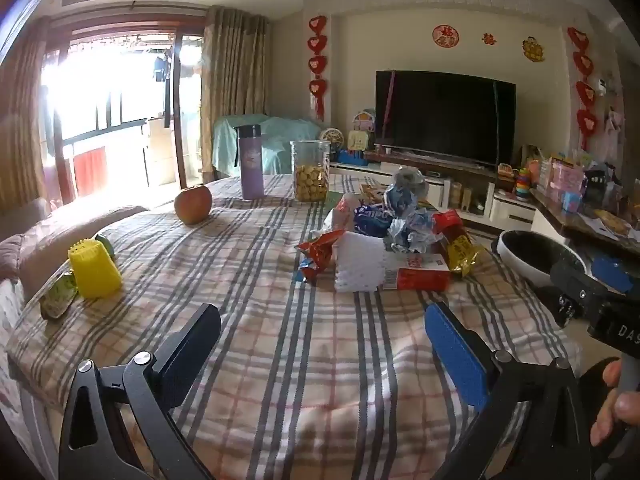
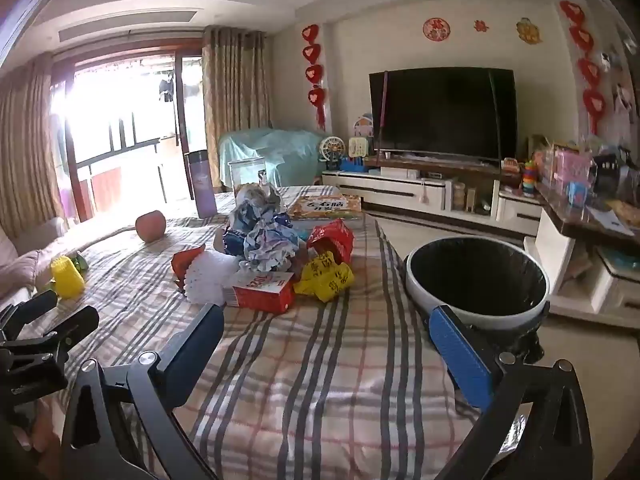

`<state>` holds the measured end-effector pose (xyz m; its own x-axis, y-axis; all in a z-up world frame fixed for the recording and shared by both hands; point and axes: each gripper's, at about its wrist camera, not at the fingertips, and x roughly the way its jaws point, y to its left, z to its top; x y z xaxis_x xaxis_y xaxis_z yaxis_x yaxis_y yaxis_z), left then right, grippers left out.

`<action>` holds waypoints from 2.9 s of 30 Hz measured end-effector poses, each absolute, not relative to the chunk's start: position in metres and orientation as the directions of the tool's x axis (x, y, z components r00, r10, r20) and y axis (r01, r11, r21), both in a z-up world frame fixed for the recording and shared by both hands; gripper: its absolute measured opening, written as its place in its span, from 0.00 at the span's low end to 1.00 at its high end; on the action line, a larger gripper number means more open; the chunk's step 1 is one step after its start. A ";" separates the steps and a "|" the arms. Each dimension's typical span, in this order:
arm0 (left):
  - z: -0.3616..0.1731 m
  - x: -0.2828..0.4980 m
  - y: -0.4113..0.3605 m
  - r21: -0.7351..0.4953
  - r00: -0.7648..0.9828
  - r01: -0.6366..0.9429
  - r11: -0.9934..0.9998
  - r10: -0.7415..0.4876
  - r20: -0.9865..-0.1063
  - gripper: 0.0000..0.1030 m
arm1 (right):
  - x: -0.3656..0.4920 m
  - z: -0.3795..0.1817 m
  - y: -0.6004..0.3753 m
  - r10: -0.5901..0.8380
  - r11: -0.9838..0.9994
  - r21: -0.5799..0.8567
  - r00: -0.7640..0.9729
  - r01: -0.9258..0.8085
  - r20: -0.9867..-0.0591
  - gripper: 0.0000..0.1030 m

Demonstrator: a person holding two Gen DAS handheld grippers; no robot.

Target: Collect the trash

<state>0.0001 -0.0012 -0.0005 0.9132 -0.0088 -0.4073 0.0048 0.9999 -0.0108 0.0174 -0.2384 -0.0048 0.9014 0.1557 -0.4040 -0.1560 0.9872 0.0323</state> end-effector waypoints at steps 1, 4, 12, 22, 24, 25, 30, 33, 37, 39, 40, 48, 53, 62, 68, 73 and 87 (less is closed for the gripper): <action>-0.001 0.000 -0.002 -0.010 0.911 0.000 1.000 -0.004 -0.412 1.00 | 0.017 -0.005 -0.238 0.155 0.987 0.025 0.903 -0.158 -0.402 1.00; -0.002 -0.002 -0.004 -0.017 0.906 -0.004 1.000 -0.004 -0.422 0.99 | 0.015 -0.004 -0.238 0.156 0.986 0.006 0.906 -0.167 -0.394 1.00; 0.002 -0.003 -0.002 -0.007 0.911 -0.004 1.000 0.001 -0.413 0.99 | 0.014 -0.005 -0.237 0.158 0.987 0.037 0.891 -0.158 -0.425 1.00; 0.006 -0.009 0.002 -0.027 0.918 -0.004 1.000 -0.007 -0.397 0.99 | 0.014 -0.007 -0.238 0.162 0.986 0.046 0.890 -0.158 -0.425 1.00; 0.007 -0.010 0.002 -0.027 0.919 -0.001 1.000 -0.009 -0.393 0.99 | 0.013 -0.006 -0.237 0.167 0.986 0.048 0.892 -0.162 -0.420 1.00; 0.008 -0.010 0.002 -0.025 0.920 -0.001 1.000 -0.009 -0.391 0.99 | 0.012 -0.006 -0.237 0.169 0.985 0.049 0.893 -0.163 -0.416 1.00; 0.011 -0.012 0.000 -0.022 0.926 0.001 1.000 -0.009 -0.376 0.99 | 0.011 -0.004 -0.236 0.179 0.984 0.058 0.898 -0.170 -0.403 1.00; 0.011 -0.012 0.000 -0.024 0.926 0.001 1.000 -0.010 -0.378 0.99 | 0.012 -0.004 -0.236 0.181 0.983 0.062 0.897 -0.171 -0.403 1.00; 0.011 -0.012 -0.001 -0.024 0.925 0.001 1.000 -0.010 -0.379 0.99 | 0.011 -0.003 -0.237 0.183 0.983 0.064 0.895 -0.172 -0.406 1.00; 0.010 -0.013 0.000 -0.023 0.926 0.000 1.000 -0.009 -0.378 0.99 | 0.011 -0.003 -0.237 0.184 0.983 0.065 0.894 -0.173 -0.408 1.00; 0.010 -0.013 0.000 -0.024 0.926 0.001 1.000 -0.010 -0.378 0.99 | 0.012 -0.004 -0.237 0.185 0.983 0.066 0.893 -0.174 -0.409 1.00; 0.010 -0.012 0.000 -0.025 0.925 0.006 1.000 -0.015 -0.379 0.99 | 0.011 -0.004 -0.237 0.187 0.982 0.067 0.893 -0.175 -0.410 1.00; 0.010 -0.012 0.000 -0.027 0.925 0.008 1.000 -0.018 -0.380 0.99 | 0.010 -0.004 -0.237 0.189 0.982 0.069 0.892 -0.177 -0.410 1.00; 0.010 -0.013 0.000 -0.024 0.926 0.007 1.000 -0.016 -0.377 0.99 | 0.011 -0.004 -0.237 0.190 0.982 0.069 0.892 -0.177 -0.411 1.00; 0.009 -0.013 0.000 -0.028 0.925 0.007 1.000 -0.017 -0.379 0.99 | 0.010 -0.004 -0.236 0.191 0.981 0.071 0.891 -0.178 -0.412 1.00; 0.009 -0.013 -0.001 -0.027 0.925 0.008 1.000 -0.018 -0.381 0.99 | 0.010 -0.005 -0.236 0.195 0.981 0.075 0.888 -0.181 -0.415 1.00; 0.002 0.009 0.002 -0.030 0.904 0.017 0.999 -0.028 -0.426 0.99 | 0.024 -0.009 -0.241 0.214 0.977 0.105 0.867 -0.187 -0.449 1.00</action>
